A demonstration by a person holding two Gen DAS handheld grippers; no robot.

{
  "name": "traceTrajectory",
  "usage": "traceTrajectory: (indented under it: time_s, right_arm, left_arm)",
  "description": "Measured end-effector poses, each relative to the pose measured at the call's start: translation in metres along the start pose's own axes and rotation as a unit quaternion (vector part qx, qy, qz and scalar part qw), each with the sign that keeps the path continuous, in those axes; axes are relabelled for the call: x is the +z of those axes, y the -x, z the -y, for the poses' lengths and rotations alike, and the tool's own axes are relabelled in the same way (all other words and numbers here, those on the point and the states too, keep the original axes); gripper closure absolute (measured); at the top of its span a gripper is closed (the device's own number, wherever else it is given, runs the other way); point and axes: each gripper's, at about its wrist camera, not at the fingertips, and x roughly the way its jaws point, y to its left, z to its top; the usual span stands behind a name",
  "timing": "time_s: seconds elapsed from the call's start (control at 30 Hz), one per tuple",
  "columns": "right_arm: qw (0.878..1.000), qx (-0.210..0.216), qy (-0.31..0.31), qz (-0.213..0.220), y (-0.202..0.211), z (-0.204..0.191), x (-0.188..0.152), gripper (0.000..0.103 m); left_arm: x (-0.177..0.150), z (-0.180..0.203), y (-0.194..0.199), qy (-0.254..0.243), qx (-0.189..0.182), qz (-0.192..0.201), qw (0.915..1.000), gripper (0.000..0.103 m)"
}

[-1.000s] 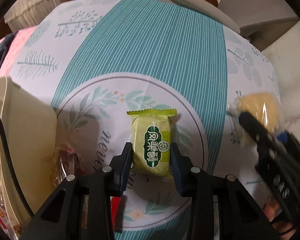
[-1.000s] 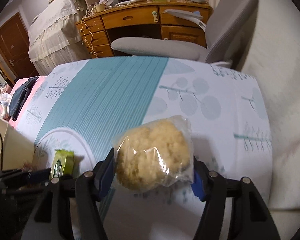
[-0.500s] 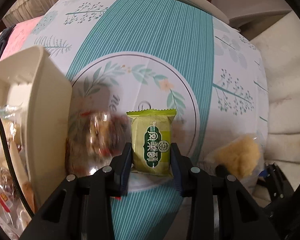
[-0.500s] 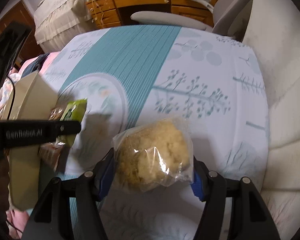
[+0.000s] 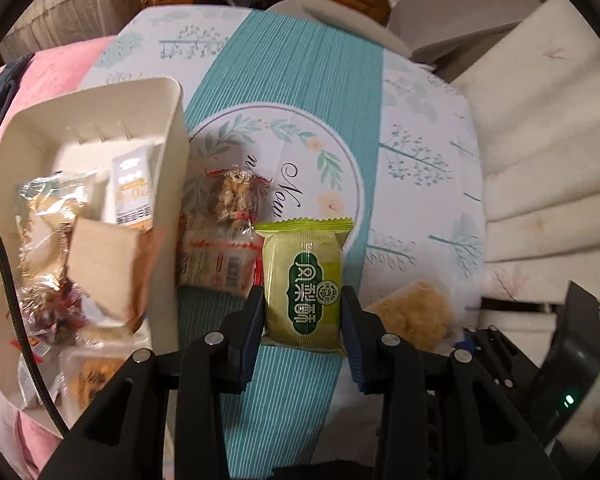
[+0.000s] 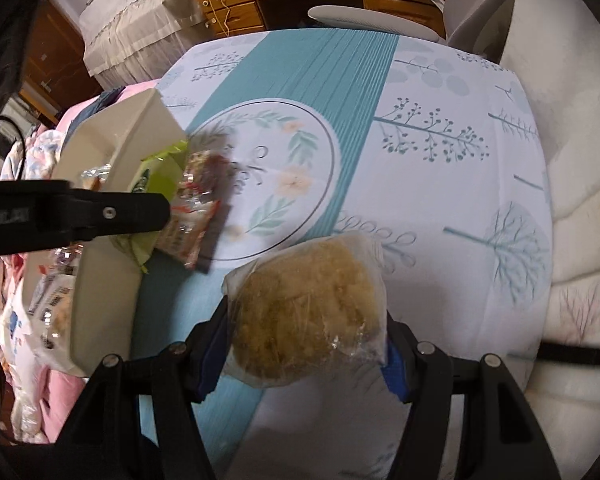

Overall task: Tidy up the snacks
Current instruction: 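Carry both bags over the white tray and open both tools inside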

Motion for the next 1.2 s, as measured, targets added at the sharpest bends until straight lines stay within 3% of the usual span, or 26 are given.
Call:
traceTrajectory:
  time_s: [0.23, 0.63, 1.2]
  right_arm:
    - [0.999, 0.006, -0.053, 0.013, 0.026, -0.027, -0.019, 0.038]
    - [0.992, 0.028, -0.107, 0.058, 0.052, -0.089, -0.045, 0.038]
    - [0.989, 0.058, -0.097, 0.095, 0.046, -0.181, -0.059, 0.038]
  left_arm:
    - [-0.023, -0.008, 0.046, -0.040, -0.023, 0.031, 0.9984, 0.068]
    - [-0.061, -0.073, 0.099, -0.055, -0.045, 0.073, 0.9948, 0.067]
    - [-0.085, -0.175, 0.120, -0.047, -0.011, 0.096, 0.9942, 0.067]
